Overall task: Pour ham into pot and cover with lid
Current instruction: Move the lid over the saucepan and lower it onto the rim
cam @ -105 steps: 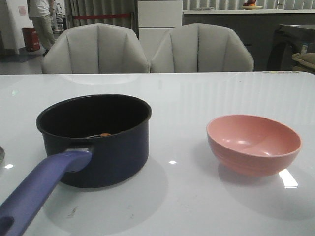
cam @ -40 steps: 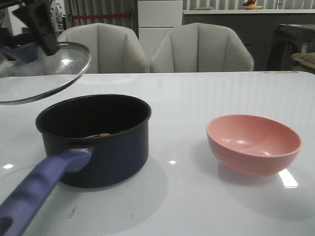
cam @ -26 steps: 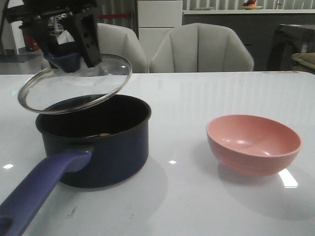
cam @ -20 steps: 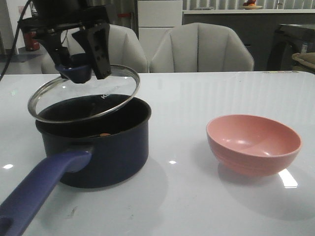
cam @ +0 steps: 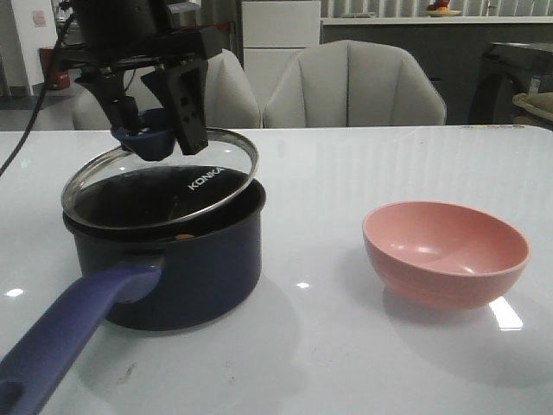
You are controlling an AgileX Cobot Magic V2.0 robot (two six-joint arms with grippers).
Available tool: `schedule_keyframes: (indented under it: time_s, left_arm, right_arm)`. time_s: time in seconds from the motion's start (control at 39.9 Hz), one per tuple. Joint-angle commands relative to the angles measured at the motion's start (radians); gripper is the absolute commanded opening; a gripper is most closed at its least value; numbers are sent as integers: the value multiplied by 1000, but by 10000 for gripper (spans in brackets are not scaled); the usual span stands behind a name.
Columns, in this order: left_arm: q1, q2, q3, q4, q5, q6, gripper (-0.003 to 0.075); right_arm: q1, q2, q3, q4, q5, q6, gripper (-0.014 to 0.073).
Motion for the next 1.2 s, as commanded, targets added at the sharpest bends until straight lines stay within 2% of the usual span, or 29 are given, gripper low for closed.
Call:
schedule_keyframes:
  time_s: [0.0, 0.68, 0.78, 1.0, 1.18]
  left_arm:
    - [-12, -56, -37, -15, 46, 5, 115]
    - [-12, -67, -26, -18, 46, 5, 120]
    - [-12, -75, -26, -17, 46, 5, 168]
    - [-12, -83, -20, -19, 46, 3, 365]
    - [-12, -83, 17, -17, 46, 3, 399]
  right_arm:
    - [1, 9, -27, -3, -74, -7, 140]
    - [1, 9, -27, -3, -74, -7, 140]
    - [1, 9, -27, -3, -74, -7, 140]
    - [1, 9, -27, -3, -74, -7, 140]
    - [1, 9, -27, -3, -74, -7, 140]
